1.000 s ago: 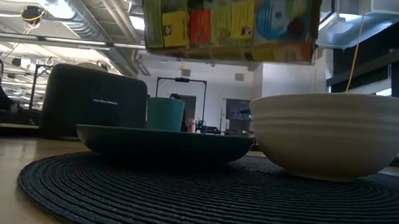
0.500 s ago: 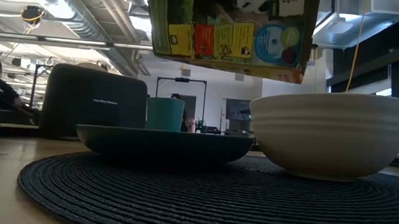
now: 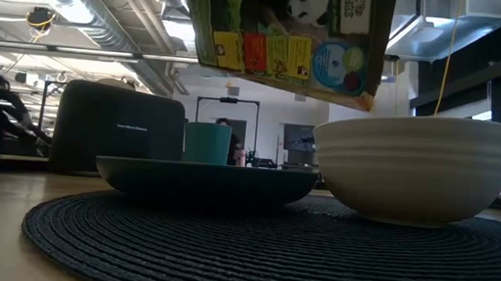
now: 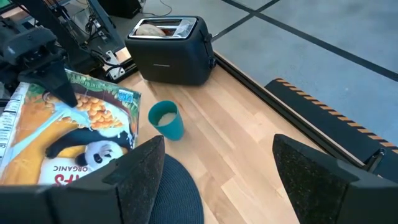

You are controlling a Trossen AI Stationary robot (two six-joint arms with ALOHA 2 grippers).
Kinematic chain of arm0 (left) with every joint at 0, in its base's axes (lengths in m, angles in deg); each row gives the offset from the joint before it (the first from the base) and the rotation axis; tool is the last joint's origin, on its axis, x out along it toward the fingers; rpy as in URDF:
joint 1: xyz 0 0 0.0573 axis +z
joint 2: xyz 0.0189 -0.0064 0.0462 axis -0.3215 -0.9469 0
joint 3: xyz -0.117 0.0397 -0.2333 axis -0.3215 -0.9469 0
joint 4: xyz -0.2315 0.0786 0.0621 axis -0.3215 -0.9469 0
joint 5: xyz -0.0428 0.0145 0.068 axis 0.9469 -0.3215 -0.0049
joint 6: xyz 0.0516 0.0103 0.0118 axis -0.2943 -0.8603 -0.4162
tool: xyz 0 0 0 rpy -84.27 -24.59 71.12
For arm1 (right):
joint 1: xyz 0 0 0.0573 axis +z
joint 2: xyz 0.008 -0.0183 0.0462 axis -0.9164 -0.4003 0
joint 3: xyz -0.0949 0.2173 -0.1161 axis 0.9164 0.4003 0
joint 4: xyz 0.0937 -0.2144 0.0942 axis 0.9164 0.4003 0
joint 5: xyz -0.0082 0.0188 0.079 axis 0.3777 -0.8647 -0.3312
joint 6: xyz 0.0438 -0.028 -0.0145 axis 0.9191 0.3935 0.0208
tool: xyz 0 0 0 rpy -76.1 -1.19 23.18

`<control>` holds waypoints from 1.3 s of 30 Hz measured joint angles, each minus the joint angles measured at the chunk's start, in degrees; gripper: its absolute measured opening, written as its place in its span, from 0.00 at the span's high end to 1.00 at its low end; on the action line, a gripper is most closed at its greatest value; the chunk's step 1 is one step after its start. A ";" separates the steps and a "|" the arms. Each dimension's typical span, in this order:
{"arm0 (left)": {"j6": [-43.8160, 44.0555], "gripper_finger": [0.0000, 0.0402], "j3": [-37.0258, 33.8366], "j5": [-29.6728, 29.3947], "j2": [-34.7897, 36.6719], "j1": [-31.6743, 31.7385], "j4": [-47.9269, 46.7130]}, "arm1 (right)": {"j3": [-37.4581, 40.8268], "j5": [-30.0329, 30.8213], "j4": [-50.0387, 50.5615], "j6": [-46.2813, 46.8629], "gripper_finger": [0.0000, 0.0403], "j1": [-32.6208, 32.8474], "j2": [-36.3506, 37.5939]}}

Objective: Arrange a breakfast setting
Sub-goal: Pour the cereal from the cereal box into the white bowl

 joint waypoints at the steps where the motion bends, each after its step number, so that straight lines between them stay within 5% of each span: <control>1: -0.80 0.49 0.00 -0.49 0.00 -0.20 0.00 | 0.00 0.00 0.00 0.00 0.28 0.00 0.00; 39: -6.05 0.48 0.00 -4.64 0.02 -4.00 0.22 | 0.02 -0.20 -0.11 0.85 0.28 0.00 -0.04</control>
